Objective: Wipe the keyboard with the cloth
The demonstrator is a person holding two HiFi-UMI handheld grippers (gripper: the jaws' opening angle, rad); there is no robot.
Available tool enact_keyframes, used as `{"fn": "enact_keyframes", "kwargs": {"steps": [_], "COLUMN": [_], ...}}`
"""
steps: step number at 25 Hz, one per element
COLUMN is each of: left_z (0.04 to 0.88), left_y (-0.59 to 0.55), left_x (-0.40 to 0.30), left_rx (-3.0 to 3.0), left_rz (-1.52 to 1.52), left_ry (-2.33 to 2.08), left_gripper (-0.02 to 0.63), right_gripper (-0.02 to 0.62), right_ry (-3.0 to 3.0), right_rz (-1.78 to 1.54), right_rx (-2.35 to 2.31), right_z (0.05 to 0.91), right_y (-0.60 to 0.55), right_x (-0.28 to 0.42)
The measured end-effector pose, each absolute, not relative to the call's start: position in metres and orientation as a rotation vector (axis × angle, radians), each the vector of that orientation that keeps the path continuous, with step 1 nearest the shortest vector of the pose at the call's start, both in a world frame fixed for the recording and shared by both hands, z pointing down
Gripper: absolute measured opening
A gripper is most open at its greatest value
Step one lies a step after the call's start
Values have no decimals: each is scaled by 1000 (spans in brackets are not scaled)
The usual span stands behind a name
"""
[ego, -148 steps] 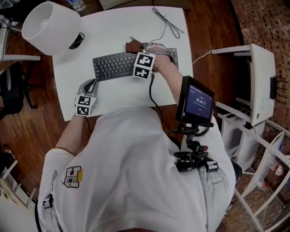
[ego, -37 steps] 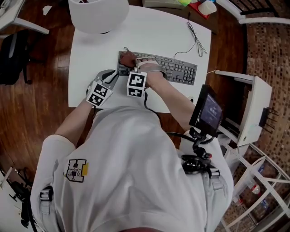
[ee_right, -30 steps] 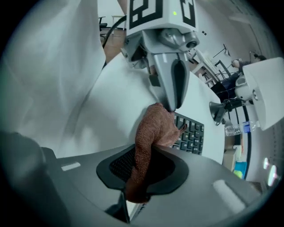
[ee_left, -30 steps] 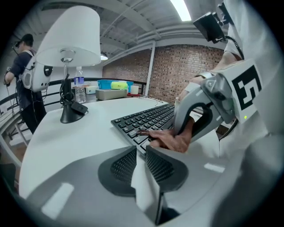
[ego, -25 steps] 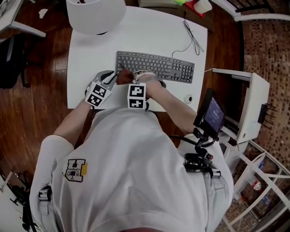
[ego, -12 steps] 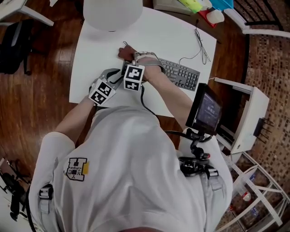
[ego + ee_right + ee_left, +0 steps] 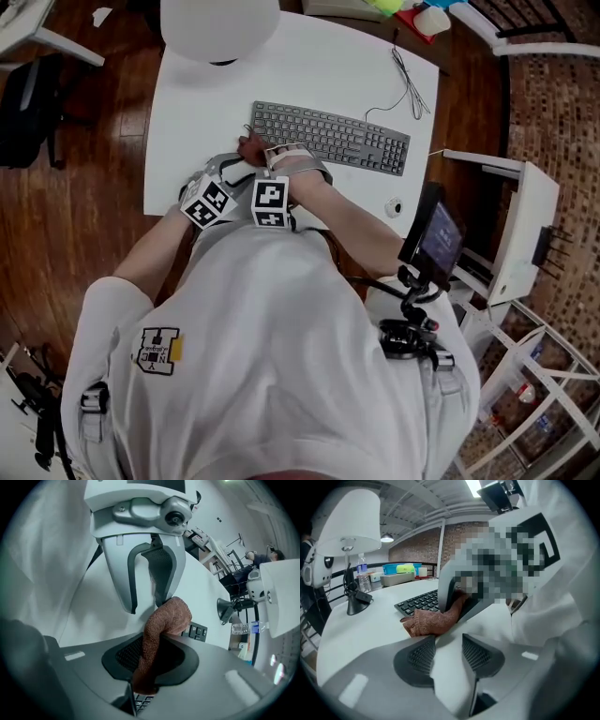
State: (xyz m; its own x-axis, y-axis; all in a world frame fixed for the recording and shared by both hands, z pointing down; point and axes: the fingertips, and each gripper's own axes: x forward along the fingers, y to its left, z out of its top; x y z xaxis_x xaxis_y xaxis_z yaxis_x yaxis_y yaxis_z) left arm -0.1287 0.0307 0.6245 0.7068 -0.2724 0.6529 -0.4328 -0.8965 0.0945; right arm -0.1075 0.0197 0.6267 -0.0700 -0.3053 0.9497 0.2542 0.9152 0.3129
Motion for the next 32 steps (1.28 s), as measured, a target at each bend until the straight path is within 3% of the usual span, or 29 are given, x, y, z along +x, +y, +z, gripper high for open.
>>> {"fn": "enact_keyframes", "kwargs": {"steps": [6, 14, 26, 32], "left_z": [623, 614, 615, 615], "left_y": [44, 33, 55, 61], "left_x": [-132, -154, -181, -179], "left_rx": [2674, 2650, 2674, 2694], "left_rz": [957, 927, 949, 962], "left_ry": [-584, -692, -667, -626], "left_gripper": [160, 160, 160, 160], "right_gripper": [81, 83, 80, 81], "right_ry": [-1630, -1559, -1621, -1654], "right_rz": [-364, -405, -403, -353], "right_rx": [12, 366, 117, 131], "right_z": [620, 609, 634, 642], "right_y": [15, -102, 61, 73], "right_x": [-107, -103, -114, -113]}}
